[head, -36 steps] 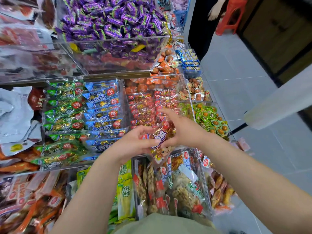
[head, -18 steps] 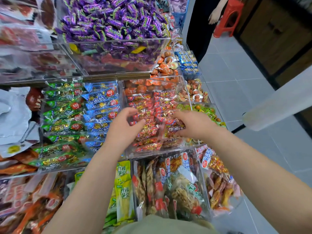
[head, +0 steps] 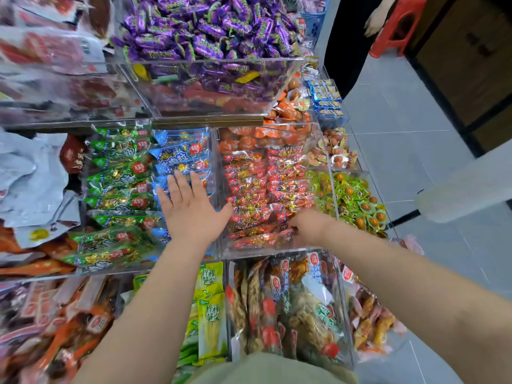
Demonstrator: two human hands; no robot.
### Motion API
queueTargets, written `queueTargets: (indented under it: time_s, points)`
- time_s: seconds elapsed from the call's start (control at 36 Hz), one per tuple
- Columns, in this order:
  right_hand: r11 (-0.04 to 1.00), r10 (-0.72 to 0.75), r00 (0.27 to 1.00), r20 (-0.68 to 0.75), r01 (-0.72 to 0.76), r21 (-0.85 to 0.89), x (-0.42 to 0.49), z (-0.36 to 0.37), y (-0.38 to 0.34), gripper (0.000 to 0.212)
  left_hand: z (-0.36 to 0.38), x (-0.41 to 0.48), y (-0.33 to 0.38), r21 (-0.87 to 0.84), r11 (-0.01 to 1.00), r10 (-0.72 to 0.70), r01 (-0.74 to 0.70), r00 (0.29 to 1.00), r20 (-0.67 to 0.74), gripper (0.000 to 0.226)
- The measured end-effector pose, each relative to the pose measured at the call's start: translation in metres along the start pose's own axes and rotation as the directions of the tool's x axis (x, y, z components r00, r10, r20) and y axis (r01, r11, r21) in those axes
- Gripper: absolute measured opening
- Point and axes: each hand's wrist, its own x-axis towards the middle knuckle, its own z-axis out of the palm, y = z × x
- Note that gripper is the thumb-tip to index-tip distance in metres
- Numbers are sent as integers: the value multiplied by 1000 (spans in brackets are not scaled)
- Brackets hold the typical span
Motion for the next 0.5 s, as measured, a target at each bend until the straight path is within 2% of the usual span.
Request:
queueTargets:
  time_s: [0.06,0.14,0.22,0.33,0.5]
  points:
    - [999,47,998,-48,-47,4,4,5,0,22,0,0,0,12,1000,3,-3,1000,0,99]
    - [997,79,994,-73,-78,23,7,10,1,27,1,-1,0,17,1000,1,0,1000,-15,94]
    - [995,101,993,-54,-102,-19,7,12,1,29,3,-1,0,19,1000,0,0,1000,-29,93]
    - [992,112,994,-3,-112,-55,6,14,4,47,4,-1,1,25,1000,-3,5,999,-44,92]
    - [964,232,973,-14,-231,-129,17,18,-13,32,4,-1,1,37,999,-4,6,999,-46,92]
